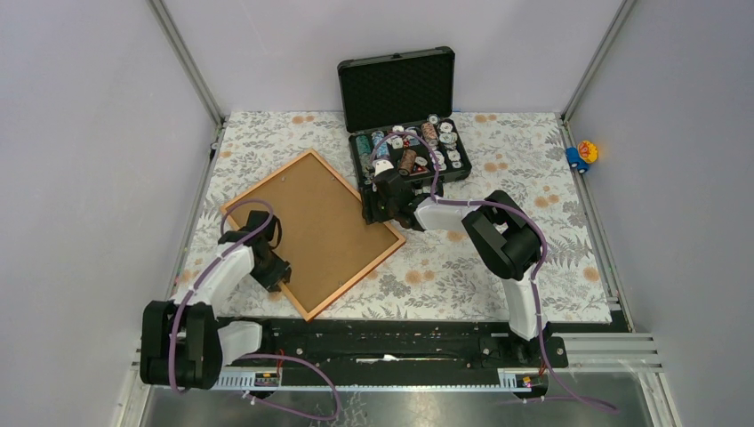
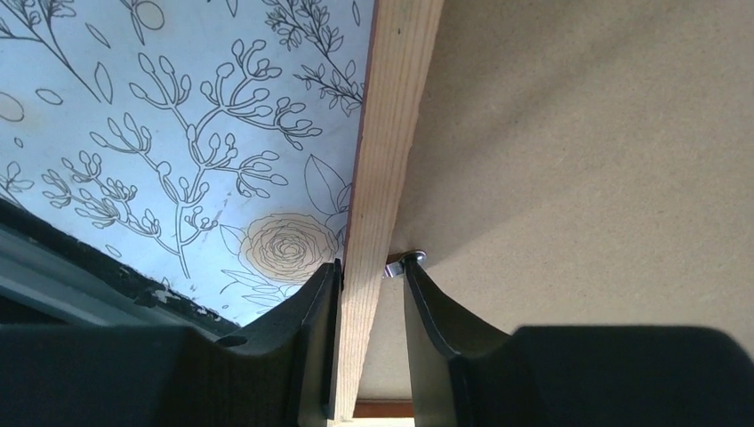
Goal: Put the photo into the frame
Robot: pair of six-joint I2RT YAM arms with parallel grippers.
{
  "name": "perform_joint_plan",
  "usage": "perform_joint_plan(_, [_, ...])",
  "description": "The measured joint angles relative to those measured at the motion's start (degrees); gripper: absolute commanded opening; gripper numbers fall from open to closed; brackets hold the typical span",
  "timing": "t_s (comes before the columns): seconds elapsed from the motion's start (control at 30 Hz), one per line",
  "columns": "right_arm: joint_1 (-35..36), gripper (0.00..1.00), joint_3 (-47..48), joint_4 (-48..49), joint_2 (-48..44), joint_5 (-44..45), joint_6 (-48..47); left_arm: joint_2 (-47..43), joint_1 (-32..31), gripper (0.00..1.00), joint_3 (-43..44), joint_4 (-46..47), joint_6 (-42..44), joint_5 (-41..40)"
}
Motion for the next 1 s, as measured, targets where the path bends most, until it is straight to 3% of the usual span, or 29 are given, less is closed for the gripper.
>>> perform_joint_plan(0.03, [0.0, 0.59, 0.0, 0.0, 0.0, 0.0, 0.0, -0.9, 0.0, 0.0, -0.6, 0.4, 0.4, 0.0])
perform_joint_plan(0.07, [0.0, 0.59, 0.0, 0.0, 0.0, 0.0, 0.0, -2.0, 0.0, 0.06, -1.1, 0.9, 0.9, 0.0])
perform_joint_plan(0.1, [-0.1, 0.59, 0.0, 0.0, 0.0, -0.1, 0.0, -2.8, 0.0, 0.2, -1.6, 1.2, 1.4, 0.1])
perform_joint_plan(0.17, [-0.2, 0.58, 0.0, 0.0, 0.0, -0.7, 0.1, -4.0, 0.0, 0.6, -2.0, 1.4, 2.0, 0.1])
perform_joint_plan(0.23, [-0.2, 0.59, 0.0, 0.0, 0.0, -1.4, 0.3, -4.0, 0.0, 0.83, -2.0, 2.0, 2.6, 0.3])
perform_joint_plan(0.27, [-0.2, 0.59, 0.0, 0.0, 0.0, -1.5, 0.4, -3.7, 0.0, 0.89, -1.9, 3.1, 2.6, 0.6])
perform_joint_plan(0.53, [-0.4, 0.59, 0.0, 0.0, 0.0, -2.0, 0.7, 1.2, 3.2, 0.94, 6.2, 3.5, 5.0, 1.7])
perform_joint_plan(0.8, [-0.8, 0.58, 0.0, 0.0, 0.0, -2.7, 1.3, 10.3, 17.9, 0.91, 14.3, 6.1, 10.1, 3.1])
perform_joint_plan(1.0, [-1.1, 0.58, -0.4, 0.6, -0.1, -3.5, 1.5, 19.6, 20.7, 0.85, 21.4, 8.5, 13.7, 1.6])
